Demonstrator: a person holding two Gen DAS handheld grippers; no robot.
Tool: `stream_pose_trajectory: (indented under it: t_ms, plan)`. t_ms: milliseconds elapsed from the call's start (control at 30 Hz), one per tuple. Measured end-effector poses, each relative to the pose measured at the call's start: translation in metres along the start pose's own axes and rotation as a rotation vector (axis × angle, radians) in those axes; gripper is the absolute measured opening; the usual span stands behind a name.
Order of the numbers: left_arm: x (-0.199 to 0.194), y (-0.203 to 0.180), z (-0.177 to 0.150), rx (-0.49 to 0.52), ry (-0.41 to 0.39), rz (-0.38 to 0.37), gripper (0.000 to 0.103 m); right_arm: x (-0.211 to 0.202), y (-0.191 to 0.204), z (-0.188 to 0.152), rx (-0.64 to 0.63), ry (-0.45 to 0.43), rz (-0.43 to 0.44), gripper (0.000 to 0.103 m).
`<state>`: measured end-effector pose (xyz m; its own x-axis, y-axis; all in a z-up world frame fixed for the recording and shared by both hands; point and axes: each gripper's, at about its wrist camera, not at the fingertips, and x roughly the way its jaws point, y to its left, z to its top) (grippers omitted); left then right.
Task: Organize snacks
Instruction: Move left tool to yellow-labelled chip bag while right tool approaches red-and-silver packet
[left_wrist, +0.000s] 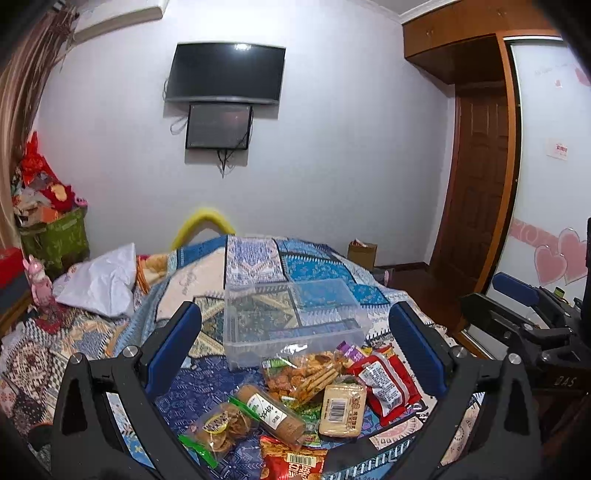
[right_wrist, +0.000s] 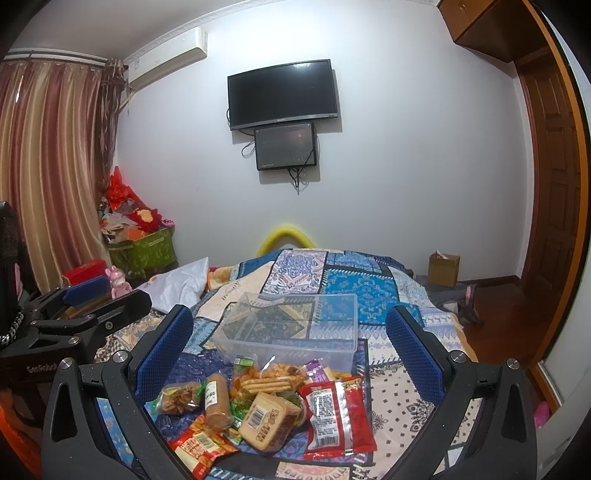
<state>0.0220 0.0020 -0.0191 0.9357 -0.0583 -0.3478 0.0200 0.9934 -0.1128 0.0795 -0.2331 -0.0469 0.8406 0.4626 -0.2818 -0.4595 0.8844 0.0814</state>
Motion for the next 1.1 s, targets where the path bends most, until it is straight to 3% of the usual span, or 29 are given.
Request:
stream_pose_trajectory:
  t_ms: [233, 400, 567, 833, 1100]
  plan:
    - [0.042, 0.016, -0.023, -0.022, 0.152, 0.006, 0.103, 0.019, -0.013, -0.015, 0.014, 0.071, -0.003, 0.103]
    - [0.069, 0.024, -0.049, 0.001, 0.264, 0.028, 0.103, 0.045, -0.027, -0.038, 0.007, 0.188, -0.035, 0.103]
    - [0.102, 0.037, -0.075, -0.053, 0.403, 0.016, 0.103, 0.069, -0.042, -0.06, 0.036, 0.301, -0.029, 0.103]
    - [0.133, 0.05, -0.102, -0.149, 0.529, -0.003, 0.074, 0.1, -0.06, -0.088, 0.073, 0.442, -0.038, 0.103]
    - [0.146, 0.047, -0.107, -0.122, 0.547, 0.024, 0.07, 0.116, -0.064, -0.105, 0.075, 0.502, -0.027, 0.089]
